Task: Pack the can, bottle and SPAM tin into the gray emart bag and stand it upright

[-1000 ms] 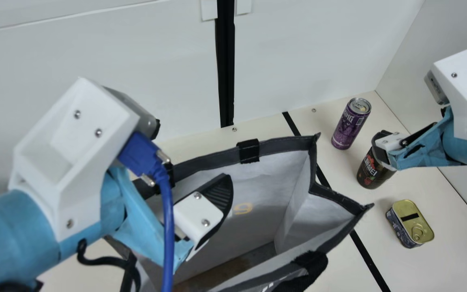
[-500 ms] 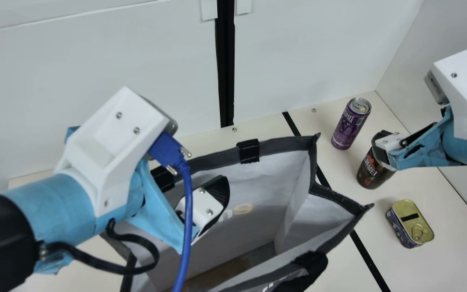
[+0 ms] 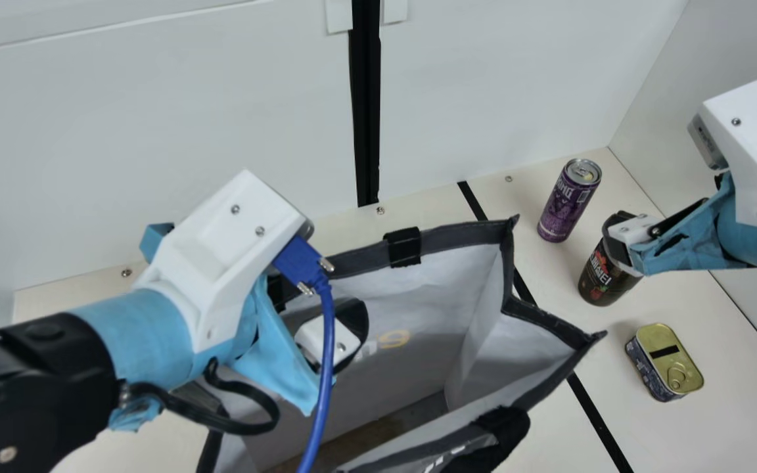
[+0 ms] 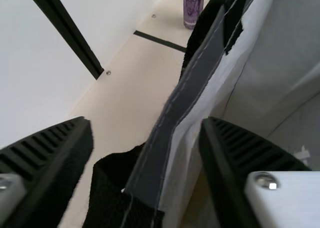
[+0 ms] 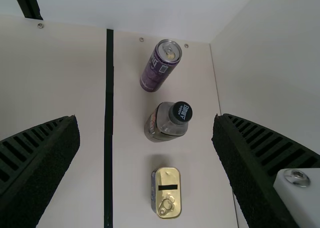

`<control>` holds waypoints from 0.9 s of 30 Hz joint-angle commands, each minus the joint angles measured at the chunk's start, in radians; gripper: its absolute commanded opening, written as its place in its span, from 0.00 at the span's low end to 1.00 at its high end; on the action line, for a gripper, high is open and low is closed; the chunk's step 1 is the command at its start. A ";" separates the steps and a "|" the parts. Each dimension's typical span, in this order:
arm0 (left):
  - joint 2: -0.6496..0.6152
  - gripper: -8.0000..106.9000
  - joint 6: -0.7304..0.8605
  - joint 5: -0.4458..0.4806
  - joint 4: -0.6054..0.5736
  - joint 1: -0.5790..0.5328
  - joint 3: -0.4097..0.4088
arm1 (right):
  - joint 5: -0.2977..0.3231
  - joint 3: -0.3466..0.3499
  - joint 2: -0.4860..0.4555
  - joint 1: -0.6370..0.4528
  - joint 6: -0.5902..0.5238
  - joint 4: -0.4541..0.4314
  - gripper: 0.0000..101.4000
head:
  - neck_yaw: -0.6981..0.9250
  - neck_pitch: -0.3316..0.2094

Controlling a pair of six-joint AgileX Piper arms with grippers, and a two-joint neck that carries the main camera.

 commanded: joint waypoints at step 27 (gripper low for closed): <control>-0.136 0.00 -0.166 -0.045 0.213 0.038 0.127 | 0.000 0.000 0.000 0.000 0.000 0.000 0.94 | -0.001 -0.023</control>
